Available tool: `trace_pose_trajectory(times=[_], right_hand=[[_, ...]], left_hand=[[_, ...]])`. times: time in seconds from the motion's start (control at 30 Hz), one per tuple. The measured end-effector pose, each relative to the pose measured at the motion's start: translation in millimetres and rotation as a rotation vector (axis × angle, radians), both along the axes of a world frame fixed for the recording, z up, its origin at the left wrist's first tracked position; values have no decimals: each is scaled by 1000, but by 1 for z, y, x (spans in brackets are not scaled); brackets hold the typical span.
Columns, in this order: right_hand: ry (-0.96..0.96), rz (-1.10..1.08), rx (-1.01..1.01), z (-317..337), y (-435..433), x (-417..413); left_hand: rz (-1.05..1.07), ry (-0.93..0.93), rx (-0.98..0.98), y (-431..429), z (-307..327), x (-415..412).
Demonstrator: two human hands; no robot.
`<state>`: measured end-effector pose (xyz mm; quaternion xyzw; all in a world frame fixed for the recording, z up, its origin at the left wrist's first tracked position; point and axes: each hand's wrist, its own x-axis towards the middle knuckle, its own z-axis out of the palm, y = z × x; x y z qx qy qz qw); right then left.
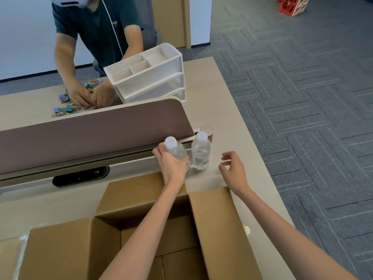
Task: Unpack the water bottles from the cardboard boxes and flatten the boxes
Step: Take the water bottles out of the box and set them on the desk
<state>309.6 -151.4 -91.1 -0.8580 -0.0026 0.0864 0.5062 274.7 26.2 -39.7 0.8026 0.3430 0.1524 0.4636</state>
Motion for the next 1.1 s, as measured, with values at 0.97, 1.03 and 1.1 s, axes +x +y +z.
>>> trace_pose_trajectory(times=[0.97,1.03,1.1], right_hand=[[283,-69,126,-21,-50,-60],[290,-68,113,-22,-55,-69],[308,-59,92,-25,-60,-80]], left_hand=[[-180,162,95,-5,16,-22],[-225,189,228,-8,19,-37],[-286,182,372,-13,18,-57]])
